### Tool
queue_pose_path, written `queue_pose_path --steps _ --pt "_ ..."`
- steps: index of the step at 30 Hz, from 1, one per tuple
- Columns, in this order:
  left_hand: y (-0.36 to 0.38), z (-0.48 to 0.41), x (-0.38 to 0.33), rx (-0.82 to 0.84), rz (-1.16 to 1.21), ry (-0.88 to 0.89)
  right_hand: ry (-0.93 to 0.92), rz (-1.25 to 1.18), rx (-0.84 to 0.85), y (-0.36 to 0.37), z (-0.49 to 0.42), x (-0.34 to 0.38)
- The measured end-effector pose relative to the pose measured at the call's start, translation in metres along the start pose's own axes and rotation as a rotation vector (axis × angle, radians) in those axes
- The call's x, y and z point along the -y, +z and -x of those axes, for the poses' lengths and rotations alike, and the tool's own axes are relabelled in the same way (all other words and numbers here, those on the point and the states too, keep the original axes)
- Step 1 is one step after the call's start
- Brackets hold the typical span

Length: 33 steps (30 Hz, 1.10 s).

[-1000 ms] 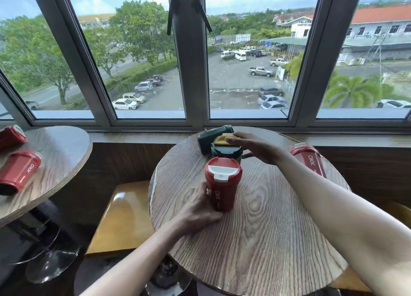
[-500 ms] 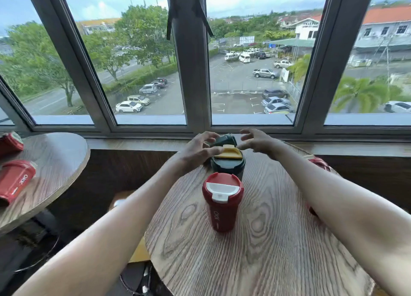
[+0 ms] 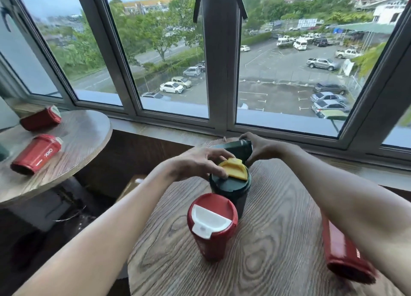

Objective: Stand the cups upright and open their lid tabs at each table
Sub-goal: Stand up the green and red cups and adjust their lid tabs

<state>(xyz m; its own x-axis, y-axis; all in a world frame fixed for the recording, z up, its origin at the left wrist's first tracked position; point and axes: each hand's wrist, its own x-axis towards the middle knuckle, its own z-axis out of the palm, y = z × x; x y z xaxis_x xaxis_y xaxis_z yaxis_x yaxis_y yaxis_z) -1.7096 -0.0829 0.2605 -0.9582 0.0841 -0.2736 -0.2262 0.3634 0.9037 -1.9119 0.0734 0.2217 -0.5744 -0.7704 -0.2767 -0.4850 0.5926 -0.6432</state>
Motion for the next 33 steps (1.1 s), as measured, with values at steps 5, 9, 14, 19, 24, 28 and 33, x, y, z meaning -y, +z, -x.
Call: queue_pose_path --steps 5,9,14,19,24,28,33 --pt "-0.002 -0.003 0.001 0.033 0.029 -0.013 -0.04 0.012 -0.138 0.007 0.01 -0.002" --pt "-0.005 -0.004 -0.001 0.078 0.019 -0.016 -0.077 -0.062 -0.267 -0.003 0.038 0.003" --pt "-0.009 -0.004 -0.007 0.14 -0.06 0.02 -0.003 0.072 -0.332 -0.023 0.091 0.021" --pt "-0.009 -0.007 -0.013 0.173 -0.124 0.05 0.102 0.139 -0.326 -0.027 0.143 0.04" --pt "-0.008 -0.005 -0.014 0.181 -0.119 0.071 0.141 0.169 -0.257 -0.012 0.176 0.056" --pt "-0.005 -0.002 -0.018 0.17 -0.135 0.063 0.142 0.214 -0.21 0.002 0.184 0.062" --pt "0.001 0.005 -0.025 0.134 -0.192 0.053 0.149 0.296 -0.183 0.014 0.181 0.069"
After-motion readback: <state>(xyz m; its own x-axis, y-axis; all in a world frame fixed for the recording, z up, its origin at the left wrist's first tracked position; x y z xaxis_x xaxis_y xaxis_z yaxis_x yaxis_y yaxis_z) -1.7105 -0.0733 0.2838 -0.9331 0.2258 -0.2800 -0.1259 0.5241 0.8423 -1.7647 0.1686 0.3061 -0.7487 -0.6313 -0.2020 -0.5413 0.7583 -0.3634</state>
